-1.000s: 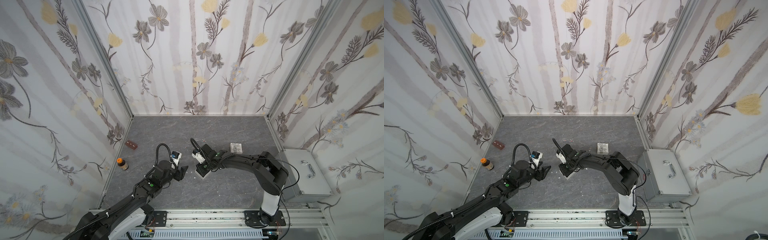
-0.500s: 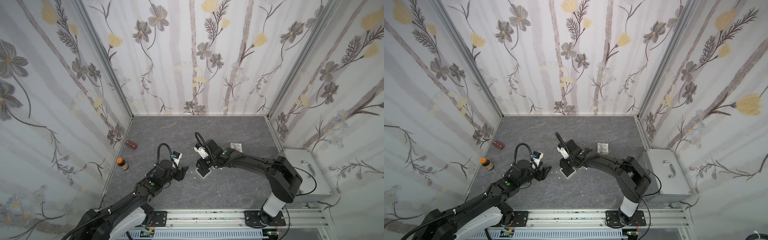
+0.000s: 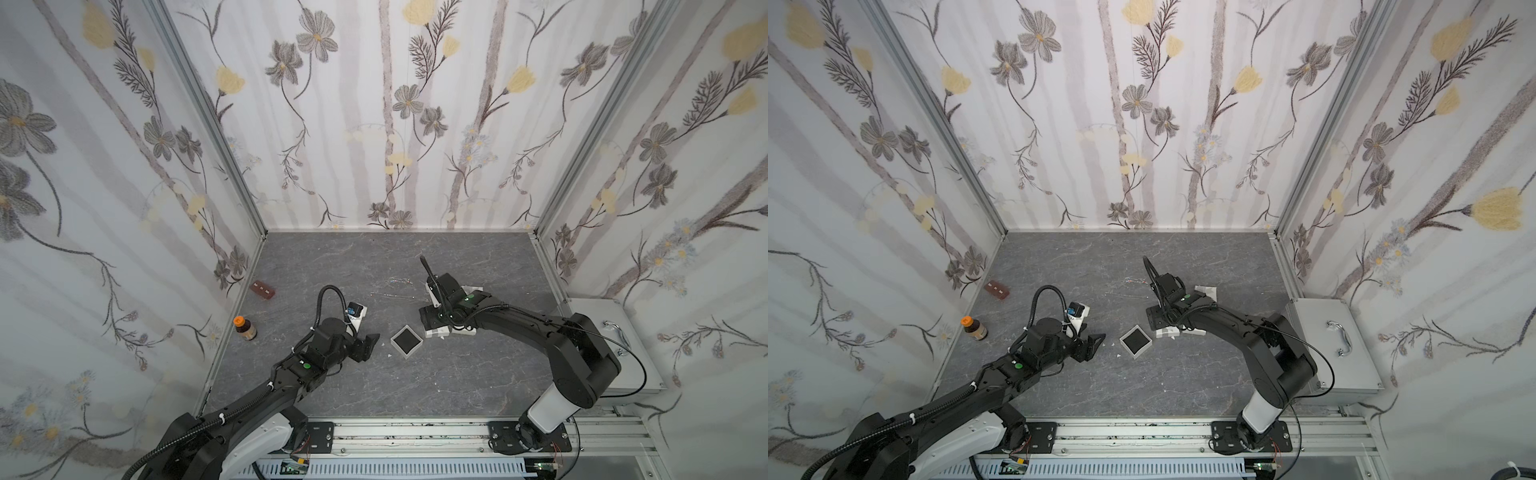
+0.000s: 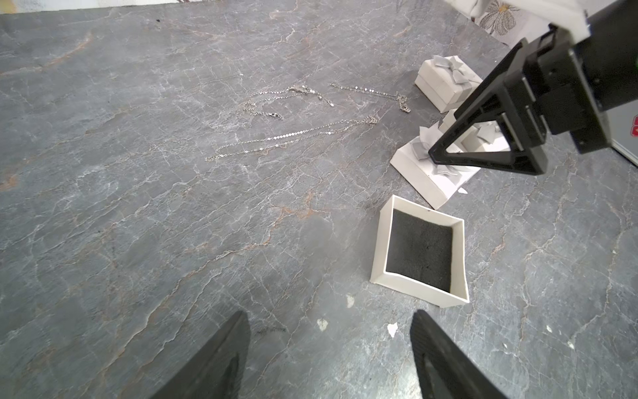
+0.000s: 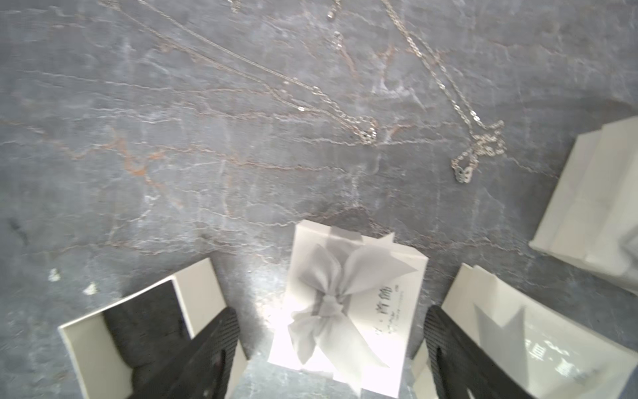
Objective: Take the necklace out of the lift-off lid jewelry box
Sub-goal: Place the inner lining in the jewelry box, then pick up the lid from the center of the board.
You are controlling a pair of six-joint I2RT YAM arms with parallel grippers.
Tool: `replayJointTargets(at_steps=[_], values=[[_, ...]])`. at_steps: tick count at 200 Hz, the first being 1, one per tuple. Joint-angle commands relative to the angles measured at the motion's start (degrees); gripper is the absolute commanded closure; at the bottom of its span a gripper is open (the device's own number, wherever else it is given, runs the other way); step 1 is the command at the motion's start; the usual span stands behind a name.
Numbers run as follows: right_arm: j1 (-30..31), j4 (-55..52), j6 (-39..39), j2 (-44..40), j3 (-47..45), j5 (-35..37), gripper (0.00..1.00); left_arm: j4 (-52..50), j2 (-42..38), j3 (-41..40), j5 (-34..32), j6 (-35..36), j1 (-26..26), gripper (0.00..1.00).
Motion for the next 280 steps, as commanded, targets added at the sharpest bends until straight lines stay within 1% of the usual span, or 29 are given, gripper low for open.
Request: replayJointTargets(at_steps=[1, 55, 86, 148, 188, 221, 233, 253, 280], values=[[0.06, 0.75, 2.27, 1.45, 0.23, 1.47, 0.15, 1.5, 0.44, 0.5, 0.92, 0.82, 0.05, 0.25], [-0.03, 1.5, 4.46, 3.43, 0.59, -0.22, 0.13, 2.62, 2.16, 0.51, 1.59, 1.56, 0.08, 0.25], [0.07, 1.02, 5.13, 4.24, 0.67, -0.37, 0.13, 3.23, 3.8, 0.97, 2.35, 1.8, 0.09, 0.25], [0.51, -0.36, 4.96, 6.67, 2.32, -0.61, 0.18, 3.79, 5.31, 1.46, 3.14, 1.81, 0.09, 0.26], [0.5, -1.09, 4.96, 7.39, 2.61, 0.13, 0.2, 3.82, 6.48, 1.27, 4.5, 1.46, 0.05, 0.26], [0.52, -1.29, 3.86, 6.63, 2.7, -0.19, 0.27, 3.79, 9.68, 1.74, 6.98, 1.91, -0.02, 0.27], [0.34, -1.45, 3.03, 6.26, 2.7, -1.12, 0.29, 3.73, 10.51, 2.16, 8.13, 1.82, -0.08, 0.28], [-0.07, -1.1, 1.21, 4.88, 2.53, -3.83, 0.29, 3.85, 11.2, 2.52, 9.2, 1.88, -0.99, 0.28], [-1.7, -0.3, -2.63, 2.06, 2.06, -11.16, 0.28, 3.79, 11.5, 2.65, 9.38, 2.53, -2.79, 0.28]])
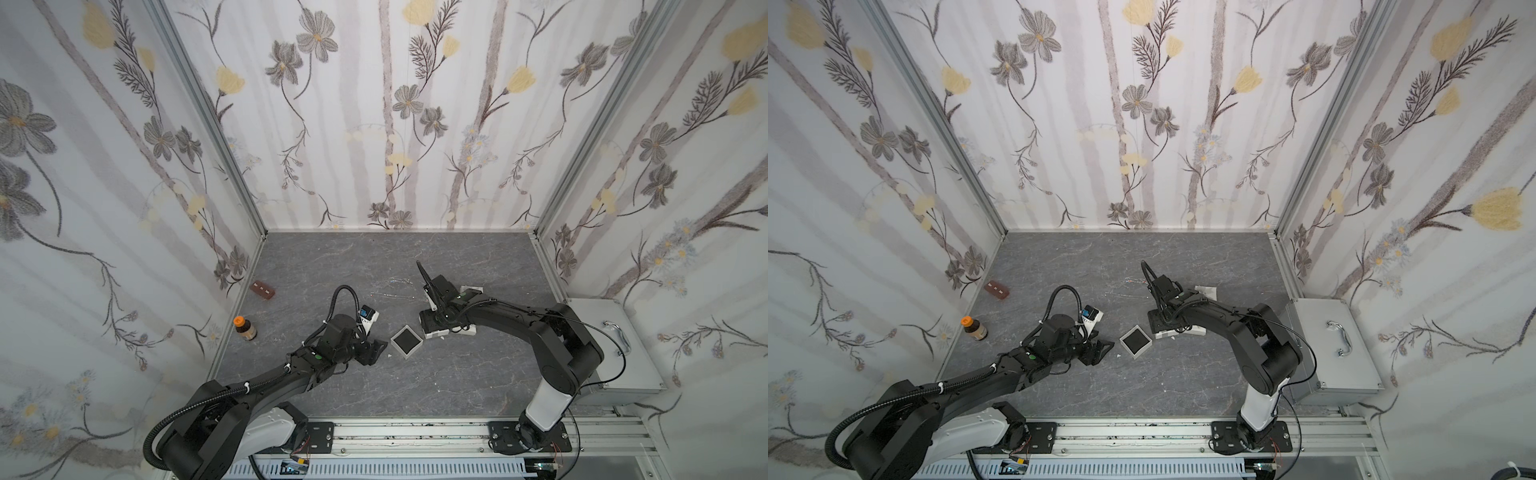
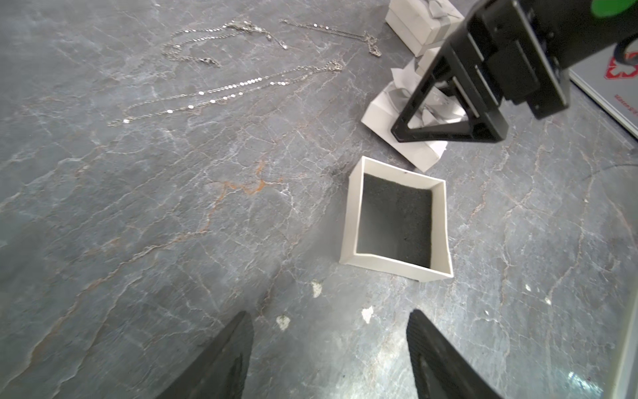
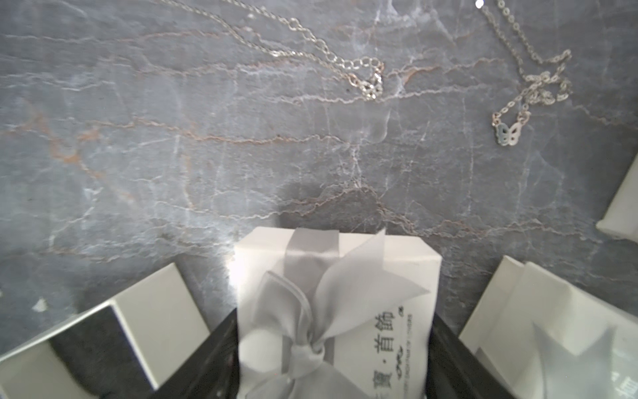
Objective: Take the necklace out of the lift-off lid jewelry box
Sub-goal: Pick up the lid from the center of the board.
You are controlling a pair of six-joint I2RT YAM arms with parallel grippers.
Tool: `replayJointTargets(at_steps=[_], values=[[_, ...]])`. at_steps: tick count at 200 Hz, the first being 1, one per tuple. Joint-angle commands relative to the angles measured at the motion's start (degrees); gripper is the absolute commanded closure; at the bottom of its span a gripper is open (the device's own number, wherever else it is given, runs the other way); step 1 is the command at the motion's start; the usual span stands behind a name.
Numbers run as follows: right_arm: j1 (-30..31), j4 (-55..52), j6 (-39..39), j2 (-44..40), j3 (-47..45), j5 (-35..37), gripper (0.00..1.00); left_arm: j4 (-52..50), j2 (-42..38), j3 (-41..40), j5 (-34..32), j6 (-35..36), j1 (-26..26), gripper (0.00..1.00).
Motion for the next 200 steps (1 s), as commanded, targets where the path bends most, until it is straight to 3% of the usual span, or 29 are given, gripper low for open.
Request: replayJointTargets(at_steps=[1, 44, 75, 200], values=[[-1.22, 1.88, -4.25, -2.24, -0.05, -7.16, 0.28, 1.42, 0.34, 0.58, 1.32, 0.87, -1.12, 0.28], [-2.81, 2.13, -10.86, -4.57, -0.04, -22.62, 0.29, 0.56, 1.39, 1.11, 0.35, 1.73, -3.62, 0.32], [-1.69, 3.29, -13.66, -4.37, -0.22, -28.5, 0.29, 0.17, 4.3, 2.3, -0.63, 1.65, -4.38, 0.37], [-0.34, 4.07, -16.18, -0.92, -0.64, -31.49, 0.29, 6.28, 15.22, 4.91, -7.03, -1.55, -7.01, 0.46]])
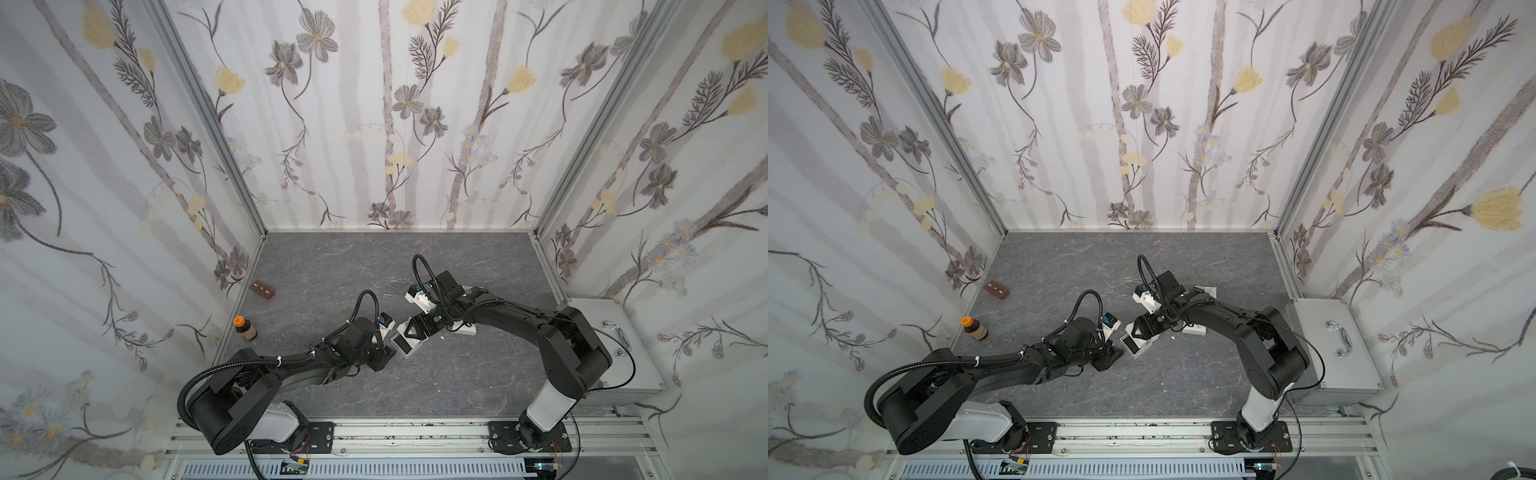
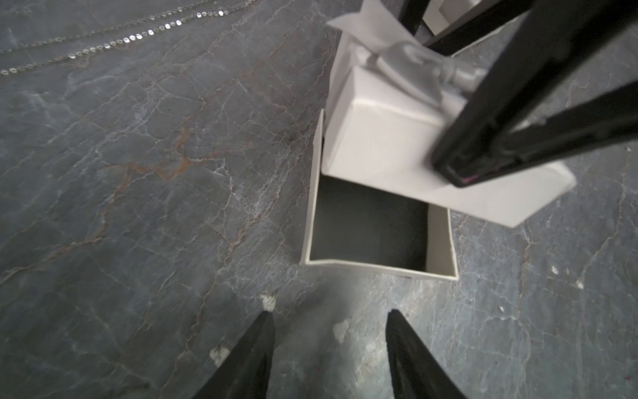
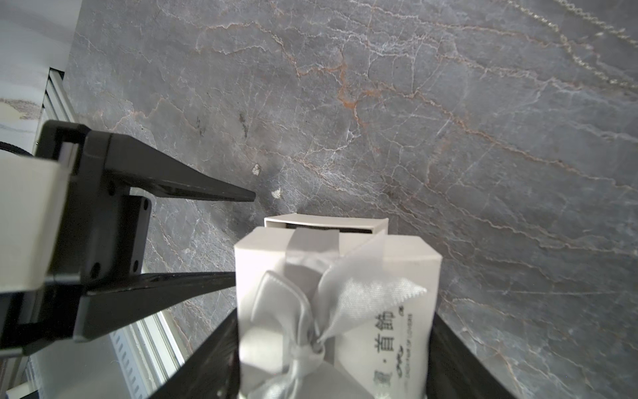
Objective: Take the necklace out of the lift-off lid jewelry box
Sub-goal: Close the lid on the jewelry box.
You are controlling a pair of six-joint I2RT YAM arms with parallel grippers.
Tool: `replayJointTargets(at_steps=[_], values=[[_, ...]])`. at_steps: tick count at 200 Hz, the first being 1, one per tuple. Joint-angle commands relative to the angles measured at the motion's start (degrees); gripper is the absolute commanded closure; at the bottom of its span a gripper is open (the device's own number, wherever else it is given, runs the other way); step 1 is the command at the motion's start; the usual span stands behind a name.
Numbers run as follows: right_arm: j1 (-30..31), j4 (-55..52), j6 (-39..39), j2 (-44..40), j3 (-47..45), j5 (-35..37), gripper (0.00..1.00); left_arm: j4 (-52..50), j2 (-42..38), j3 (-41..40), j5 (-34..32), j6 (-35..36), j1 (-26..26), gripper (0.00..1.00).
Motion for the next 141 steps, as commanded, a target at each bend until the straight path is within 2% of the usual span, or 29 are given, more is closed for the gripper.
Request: replayJointTargets(at_steps=[1, 38, 73, 141], values=[[0.25, 1.95, -0.99, 0.34, -0.43, -2.11, 0.29, 3.74, 1.66, 0.89, -2.11, -1.34, -0.17, 0.46], [0.54, 2.88, -0.56, 0.6, -0.74, -2.48, 0.29, 5.65, 4.51, 1.88, -4.67, -2.29, -0.94, 0.47], [0.56, 3.13, -0.61, 0.93, -0.53, -1.25, 0.29, 8.12, 3.27, 0.33, -7.88, -3.52, -1.02, 0.47], [0.47, 2.75, -1.08, 1.92, 0.8, 1.22, 0.29, 9.07, 5.39, 0.88, -9.03, -3.55, -1.02, 0.47]])
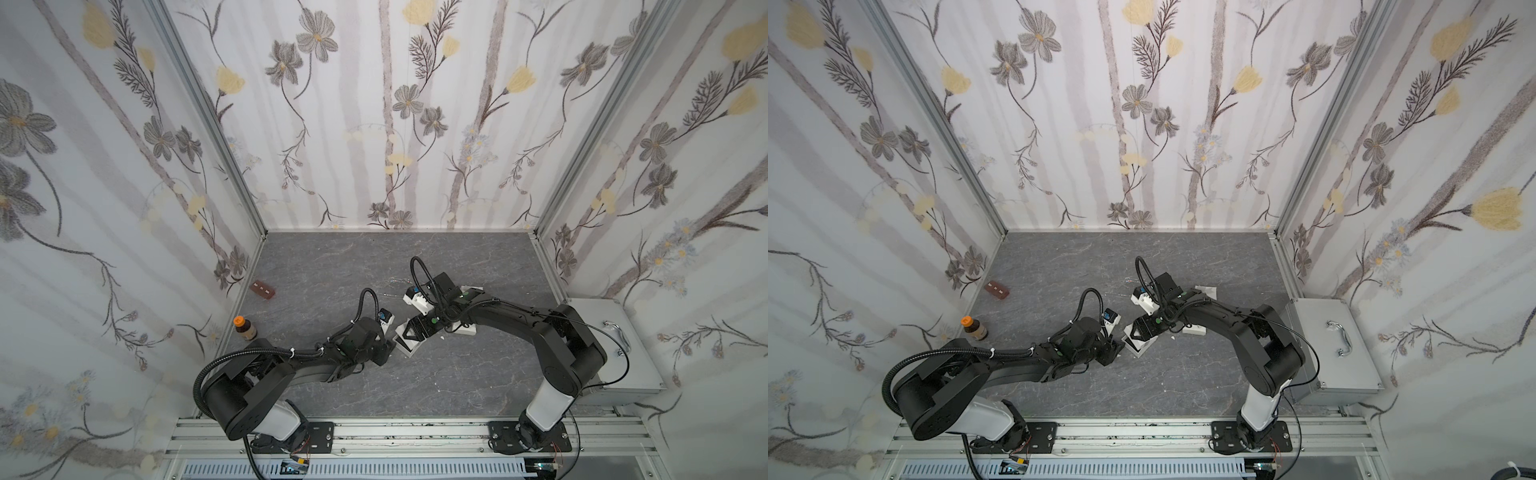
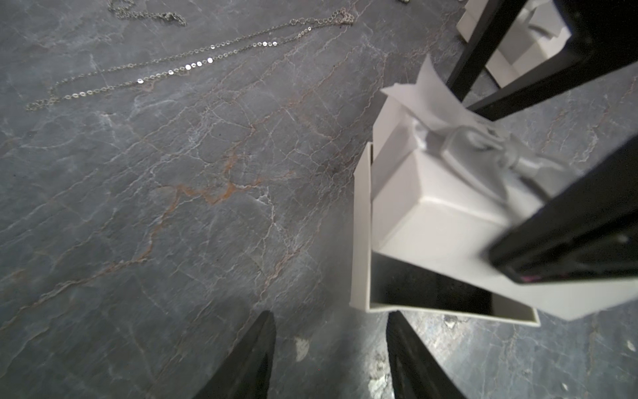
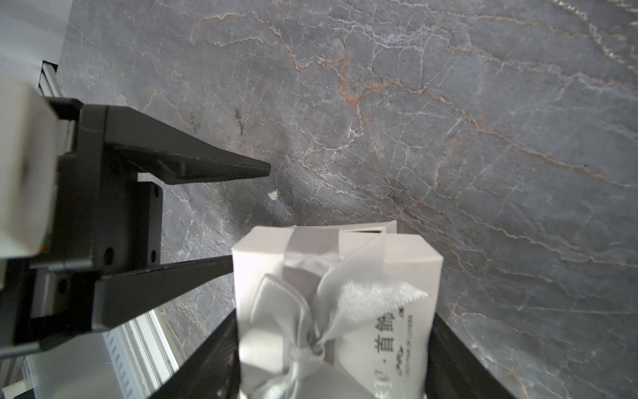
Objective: Take the necklace out of the lift-off lid jewelry box
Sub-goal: Close the lid on the jewelry box.
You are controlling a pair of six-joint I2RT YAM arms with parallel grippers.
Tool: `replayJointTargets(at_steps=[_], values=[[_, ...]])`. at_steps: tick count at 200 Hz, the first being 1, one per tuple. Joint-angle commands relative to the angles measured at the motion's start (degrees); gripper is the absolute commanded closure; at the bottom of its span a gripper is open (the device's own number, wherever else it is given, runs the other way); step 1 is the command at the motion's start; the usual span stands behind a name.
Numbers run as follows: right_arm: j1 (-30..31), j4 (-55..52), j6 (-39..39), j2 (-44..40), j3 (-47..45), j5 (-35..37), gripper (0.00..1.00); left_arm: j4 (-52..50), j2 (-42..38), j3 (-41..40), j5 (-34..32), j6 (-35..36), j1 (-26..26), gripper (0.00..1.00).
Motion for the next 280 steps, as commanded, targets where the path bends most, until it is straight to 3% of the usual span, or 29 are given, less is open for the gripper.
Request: replayJointTargets(at_steps=[1, 207, 280], values=[[0.01, 1.53, -1.1, 0.24, 0.6, 0.93, 0.29, 2.76, 0.79, 0.57, -1.5, -0.73, 0.02, 0.47], [0.96, -0.88, -2.82, 1.06, 3.18, 1.41, 0.28, 6.15, 3.55, 1.36, -6.3, -1.17, 0.02, 0.46], [-0.14, -7.3, -2.83, 0.26, 5.74, 1.53, 0.28, 7.89, 2.83, -0.38, -7.53, -1.14, 0.09, 0.46]])
